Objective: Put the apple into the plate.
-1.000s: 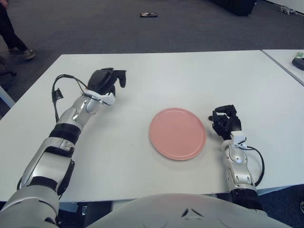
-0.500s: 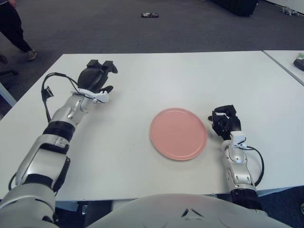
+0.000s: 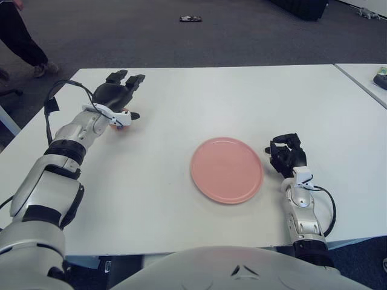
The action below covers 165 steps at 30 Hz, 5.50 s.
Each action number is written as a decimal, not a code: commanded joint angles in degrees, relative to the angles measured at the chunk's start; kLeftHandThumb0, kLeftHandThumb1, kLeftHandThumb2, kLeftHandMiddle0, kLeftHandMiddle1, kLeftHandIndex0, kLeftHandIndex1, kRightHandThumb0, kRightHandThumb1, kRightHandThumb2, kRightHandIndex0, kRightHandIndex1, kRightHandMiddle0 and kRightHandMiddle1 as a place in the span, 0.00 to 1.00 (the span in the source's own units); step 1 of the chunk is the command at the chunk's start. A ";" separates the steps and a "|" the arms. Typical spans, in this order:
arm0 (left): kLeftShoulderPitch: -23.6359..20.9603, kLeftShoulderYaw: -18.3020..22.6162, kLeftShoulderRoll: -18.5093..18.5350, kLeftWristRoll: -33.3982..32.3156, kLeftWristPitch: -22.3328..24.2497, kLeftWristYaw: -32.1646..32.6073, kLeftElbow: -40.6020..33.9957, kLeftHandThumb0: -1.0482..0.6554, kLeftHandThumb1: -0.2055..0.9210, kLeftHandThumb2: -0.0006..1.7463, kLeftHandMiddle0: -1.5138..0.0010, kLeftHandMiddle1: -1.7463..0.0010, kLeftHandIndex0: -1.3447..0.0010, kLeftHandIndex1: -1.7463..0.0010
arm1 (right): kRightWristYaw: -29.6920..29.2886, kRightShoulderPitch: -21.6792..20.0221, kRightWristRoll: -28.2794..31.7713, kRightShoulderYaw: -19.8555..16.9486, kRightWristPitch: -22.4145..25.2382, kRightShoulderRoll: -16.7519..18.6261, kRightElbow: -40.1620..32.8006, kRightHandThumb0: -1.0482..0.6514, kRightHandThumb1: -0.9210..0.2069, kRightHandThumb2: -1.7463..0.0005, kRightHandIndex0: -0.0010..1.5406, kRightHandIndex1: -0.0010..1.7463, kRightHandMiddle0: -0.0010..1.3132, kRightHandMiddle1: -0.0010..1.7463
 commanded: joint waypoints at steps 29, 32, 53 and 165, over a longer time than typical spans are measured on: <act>-5.59 -3.76 0.70 -1.60 3.03 -13.84 14.71 0.01 0.60 0.31 1.00 1.00 1.00 1.00 | -0.61 0.26 0.10 -0.19 -2.37 0.12 0.24 0.41 0.04 0.66 0.33 0.70 0.17 1.00; -5.66 -4.51 0.68 -1.25 3.72 -13.86 14.64 0.01 0.61 0.32 1.00 1.00 1.00 1.00 | -0.59 0.34 0.11 -0.20 -2.27 0.11 0.04 0.41 0.04 0.66 0.33 0.70 0.17 1.00; -5.64 -7.34 -0.64 -0.87 6.55 -14.02 17.19 0.00 0.75 0.24 1.00 1.00 1.00 1.00 | -0.08 0.90 0.48 -0.39 -0.22 0.07 -1.43 0.41 0.04 0.66 0.32 0.70 0.16 1.00; -10.33 -5.92 -8.17 -3.72 17.51 -13.99 20.98 0.00 0.68 0.37 1.00 0.89 1.00 1.00 | -0.28 1.96 0.20 -1.05 -1.62 -0.38 -2.22 0.41 0.02 0.68 0.33 0.69 0.16 1.00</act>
